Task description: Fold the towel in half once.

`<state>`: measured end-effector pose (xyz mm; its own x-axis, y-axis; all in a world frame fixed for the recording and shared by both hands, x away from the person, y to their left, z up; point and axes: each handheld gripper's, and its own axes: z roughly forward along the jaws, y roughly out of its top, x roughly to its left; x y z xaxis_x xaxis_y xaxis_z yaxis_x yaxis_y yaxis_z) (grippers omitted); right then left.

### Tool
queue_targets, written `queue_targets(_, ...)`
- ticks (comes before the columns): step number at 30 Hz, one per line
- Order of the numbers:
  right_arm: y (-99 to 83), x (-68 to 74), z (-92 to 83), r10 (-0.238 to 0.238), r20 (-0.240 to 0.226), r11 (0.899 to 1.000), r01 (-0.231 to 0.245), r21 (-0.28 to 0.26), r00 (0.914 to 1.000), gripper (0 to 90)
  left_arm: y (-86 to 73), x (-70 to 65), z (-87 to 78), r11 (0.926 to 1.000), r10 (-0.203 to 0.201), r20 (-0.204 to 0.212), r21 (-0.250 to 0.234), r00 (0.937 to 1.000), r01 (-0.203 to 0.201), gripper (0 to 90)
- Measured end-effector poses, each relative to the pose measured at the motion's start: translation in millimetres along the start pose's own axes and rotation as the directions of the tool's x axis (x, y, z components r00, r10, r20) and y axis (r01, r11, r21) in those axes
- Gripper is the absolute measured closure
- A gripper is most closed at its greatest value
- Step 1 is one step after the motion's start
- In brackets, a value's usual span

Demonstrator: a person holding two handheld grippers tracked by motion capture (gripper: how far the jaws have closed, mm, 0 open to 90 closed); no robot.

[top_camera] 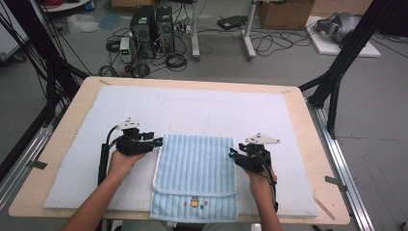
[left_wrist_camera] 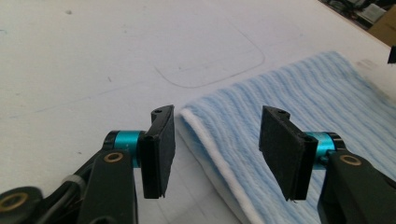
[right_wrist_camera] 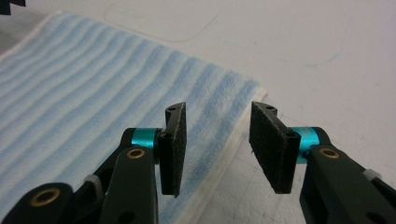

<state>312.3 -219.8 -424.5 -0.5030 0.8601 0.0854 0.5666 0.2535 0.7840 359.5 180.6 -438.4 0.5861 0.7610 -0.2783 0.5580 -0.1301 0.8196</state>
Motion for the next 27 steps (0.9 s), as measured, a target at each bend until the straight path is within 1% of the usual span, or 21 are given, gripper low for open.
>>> queue_targets(1,0.0,-1.5,4.1,-0.008,0.001,1.000,0.008,0.015,1.0000,55.1,-1.4,1.0,4.5,0.9999,0.004,-0.007,0.014,1.0000,-0.004,46.5)
queue_targets(3,0.5,-5.3,12.3,0.000,-0.023,0.999,0.000,0.035,0.9997,53.5,-4.8,2.9,13.4,0.9989,0.001,-0.021,0.047,0.9998,0.000,45.8)
queue_targets(4,0.9,-6.0,16.2,-0.006,-0.022,0.999,0.007,0.043,0.9997,52.7,-6.0,3.0,16.4,0.9984,0.003,-0.024,0.056,0.9997,-0.002,44.8)
queue_targets(5,1.2,-6.2,19.0,-0.008,-0.024,0.999,0.009,0.054,0.9997,52.1,-5.4,2.3,18.4,0.9974,0.014,-0.034,0.071,0.9993,-0.012,44.8)
queue_targets(7,1.3,-7.4,26.1,-0.011,-0.016,0.997,0.012,0.077,0.9998,52.0,-3.6,-0.8,21.1,0.9969,0.036,-0.024,0.071,0.9991,-0.034,45.2)
queue_targets(8,0.7,-8.6,28.9,-0.004,-0.020,0.996,0.005,0.088,0.9998,53.6,-3.3,-2.5,22.4,0.9948,0.053,-0.020,0.088,0.9984,-0.051,46.4)
queue_targets(9,-0.2,-9.6,31.2,0.000,-0.035,0.995,0.004,0.096,0.9994,56.1,-4.1,-6.5,23.7,0.9922,0.087,-0.039,0.094,0.9955,-0.083,48.5)
queue_targets(10,-1.4,-8.8,31.8,-0.007,-0.029,0.996,0.010,0.089,0.9995,59.3,-4.4,-10.2,24.0,0.9862,0.132,-0.058,0.108,0.9895,-0.126,53.6)
queue_targets(11,-2.0,-8.3,31.6,-0.006,-0.031,0.996,0.009,0.088,0.9995,63.0,-4.3,-11.3,24.3,0.9837,0.150,-0.069,0.111,0.9864,-0.141,64.0)
queue_targets(12,-2.0,-9.2,31.3,0.000,-0.055,0.996,0.005,0.087,0.9985,79.5,-4.0,-9.7,24.6,0.9855,0.134,-0.031,0.109,0.9904,-0.130,73.6)
queue_targets(13,-2.1,-9.9,31.7,0.011,-0.104,0.996,-0.002,0.090,0.9945,83.7,-3.3,-9.6,25.9,0.9863,0.121,-0.019,0.115,0.9925,-0.118,85.6)
queue_targets(14,-1.7,-7.6,32.7,-0.005,-0.095,0.996,0.014,0.088,0.9955,84.6,-1.4,-10.3,27.7,0.9851,0.130,-0.029,0.118,0.9911,-0.126,86.4)
queue_targets(15,0.2,-5.6,33.8,-0.037,-0.088,0.995,0.044,0.089,0.9955,85.1,1.7,-9.5,29.4,0.9833,0.137,-0.036,0.125,0.9899,-0.132,86.7)
queue_targets(17,4.6,-6.8,36.6,-0.042,-0.071,0.995,0.048,0.085,0.9966,85.6,7.8,-6.4,32.5,0.9857,0.129,-0.055,0.117,0.9901,-0.122,86.9)
queue_targets(18,6.6,-8.2,38.4,-0.039,-0.066,0.995,0.045,0.085,0.9970,85.6,12.0,-3.4,34.2,0.9895,0.108,-0.063,0.104,0.9922,-0.101,86.9)
queue_targets(21,15.1,-12.6,46.9,-0.043,-0.048,0.996,0.047,0.082,0.9979,85.5,21.2,3.5,39.1,0.9916,0.094,-0.078,0.097,0.9926,-0.086,86.9)
queue_targets(22,18.4,-12.6,49.5,-0.054,-0.036,0.995,0.056,0.078,0.9979,85.5,23.4,5.4,40.8,0.9948,0.081,-0.091,0.070,0.9926,-0.075,86.9)
queue_targets(24,26.3,-14.1,56.4,-0.063,-0.016,0.996,0.064,0.066,0.9979,85.5,29.3,11.0,45.1,0.9959,0.069,-0.103,0.066,0.9923,-0.062,86.9)
queue_targets(25,28.9,-15.5,59.0,-0.062,-0.009,0.996,0.063,0.061,0.9980,85.5,32.4,14.2,48.1,0.9974,0.054,-0.105,0.053,0.9930,-0.048,86.9)
queue_targets(26,33.9,-18.7,63.9,-0.051,0.002,0.997,0.050,0.064,0.9987,85.4,34.2,16.7,50.5,0.9981,0.051,-0.106,0.040,0.9930,-0.047,86.9)
queue_targets(27,38.0,-21.3,67.6,-0.052,0.014,0.997,0.051,0.061,0.9986,85.4,34.6,18.5,52.2,0.9987,0.049,-0.108,0.022,0.9930,-0.047,86.8)
